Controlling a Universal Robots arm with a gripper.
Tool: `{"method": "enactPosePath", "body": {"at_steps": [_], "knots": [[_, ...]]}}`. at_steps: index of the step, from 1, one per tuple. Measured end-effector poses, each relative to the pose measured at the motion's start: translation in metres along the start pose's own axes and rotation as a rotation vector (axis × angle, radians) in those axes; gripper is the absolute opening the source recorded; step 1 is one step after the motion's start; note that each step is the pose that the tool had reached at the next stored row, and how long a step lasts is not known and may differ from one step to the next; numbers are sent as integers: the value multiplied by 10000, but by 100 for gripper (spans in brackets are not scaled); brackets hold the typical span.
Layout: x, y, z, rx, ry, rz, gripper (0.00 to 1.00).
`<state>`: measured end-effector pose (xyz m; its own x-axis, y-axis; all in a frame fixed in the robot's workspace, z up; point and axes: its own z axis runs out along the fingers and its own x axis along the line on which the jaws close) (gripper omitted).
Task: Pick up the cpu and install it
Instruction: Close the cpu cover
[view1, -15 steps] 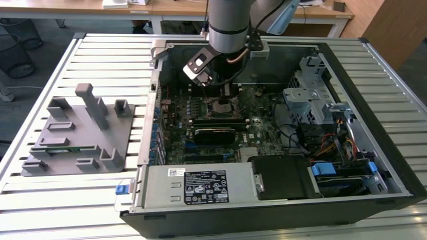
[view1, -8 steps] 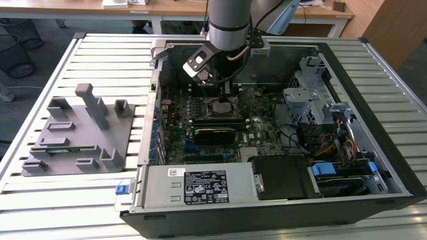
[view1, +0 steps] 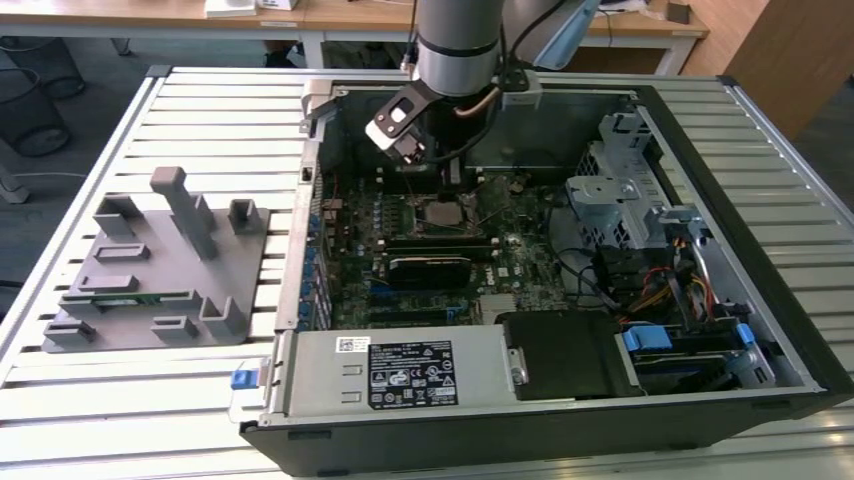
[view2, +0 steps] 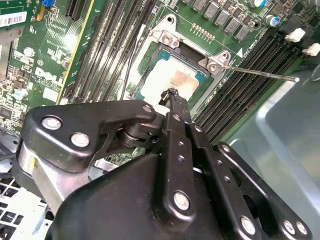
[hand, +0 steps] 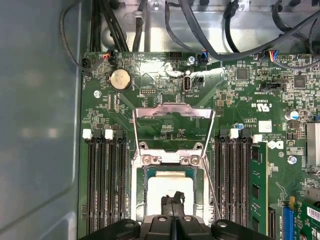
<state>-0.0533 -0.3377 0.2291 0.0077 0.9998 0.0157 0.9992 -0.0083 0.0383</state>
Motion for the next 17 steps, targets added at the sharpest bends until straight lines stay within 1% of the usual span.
{"method": "enactPosePath", "body": {"at_steps": [4,11,17], "knots": [[1,2,-45,1,-1,0,11],[1,3,-84,6,-1,0,11],[2,3,-163,7,8,0,11]]}}
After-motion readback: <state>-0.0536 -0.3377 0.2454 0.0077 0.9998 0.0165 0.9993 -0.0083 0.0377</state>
